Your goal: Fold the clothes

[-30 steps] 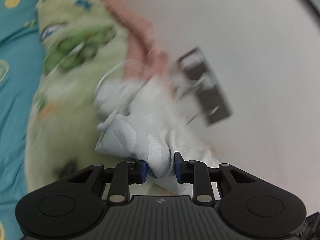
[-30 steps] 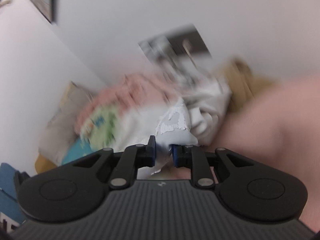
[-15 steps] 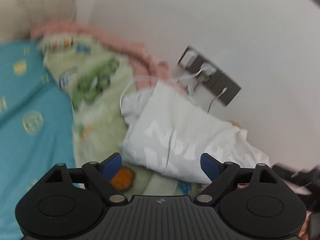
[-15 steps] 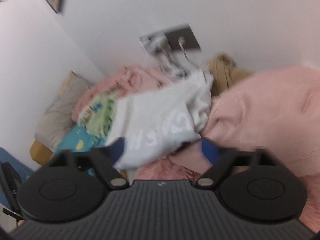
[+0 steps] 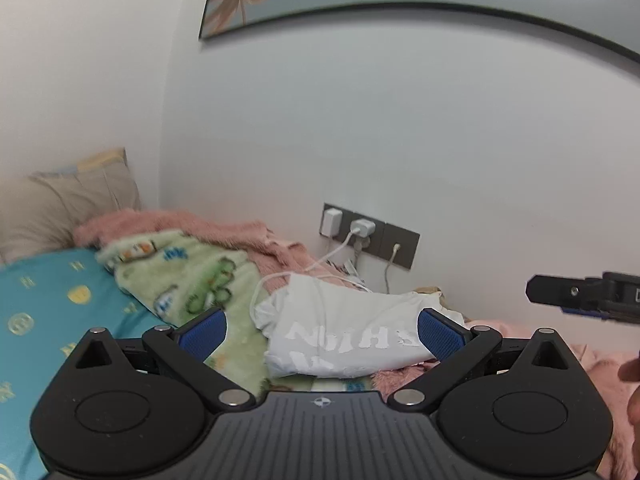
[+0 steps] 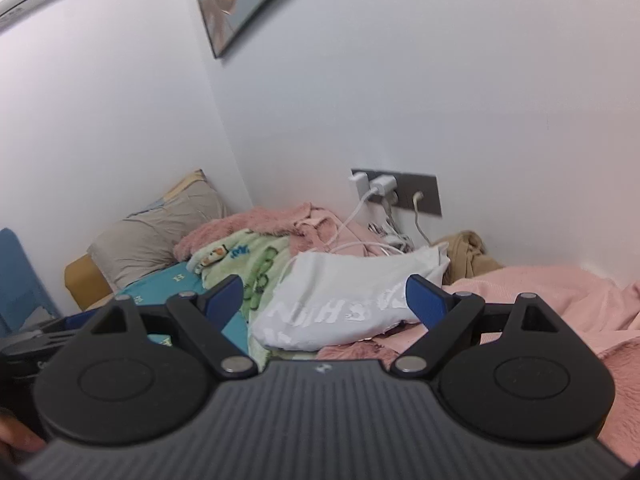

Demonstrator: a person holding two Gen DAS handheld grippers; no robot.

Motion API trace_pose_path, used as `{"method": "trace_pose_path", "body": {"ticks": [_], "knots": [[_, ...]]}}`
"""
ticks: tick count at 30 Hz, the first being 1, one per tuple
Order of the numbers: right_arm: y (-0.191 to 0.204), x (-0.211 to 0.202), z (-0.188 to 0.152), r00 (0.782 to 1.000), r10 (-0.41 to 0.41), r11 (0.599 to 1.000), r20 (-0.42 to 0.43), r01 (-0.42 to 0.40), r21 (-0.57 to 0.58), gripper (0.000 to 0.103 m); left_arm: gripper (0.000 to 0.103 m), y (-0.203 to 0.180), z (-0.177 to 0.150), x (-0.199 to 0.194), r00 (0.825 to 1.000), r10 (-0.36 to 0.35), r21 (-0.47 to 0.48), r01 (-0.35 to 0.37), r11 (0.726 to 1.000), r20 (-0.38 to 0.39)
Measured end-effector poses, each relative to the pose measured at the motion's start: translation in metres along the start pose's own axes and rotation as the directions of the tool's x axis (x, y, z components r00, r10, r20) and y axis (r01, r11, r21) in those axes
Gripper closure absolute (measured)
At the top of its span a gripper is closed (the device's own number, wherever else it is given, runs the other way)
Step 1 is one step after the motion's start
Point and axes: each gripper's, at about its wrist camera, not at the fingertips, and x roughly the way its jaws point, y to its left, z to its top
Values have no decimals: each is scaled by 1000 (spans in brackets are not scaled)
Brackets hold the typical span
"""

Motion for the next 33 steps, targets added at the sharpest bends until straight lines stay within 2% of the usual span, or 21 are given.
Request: {"method": "trace_pose_path", "body": {"ticks": [5,12,22,26,33], "knots": [[16,-27,-14,998,11,999,61,-8,-45,13,0,-11,-7,-40,998,17,43,-20,999,68],[32,-40,-39,997,35,995,74,-28,-93,13,0,-12,-28,-74,993,36,37,-40,998,113],[50,-57,-62,992,32,991,118,-16,-129,13,0,-3,-50,-105,985,85,20,-89,996,153],[58,-62,-66,990,17,990,140,3,-141,13,0,1,-53,-118,982,78,14,-81,997,170],[75,-66,-75,990,20,988,140,2,-155,13,0,13,-67,-132,981,101,1,-103,995,167]]}}
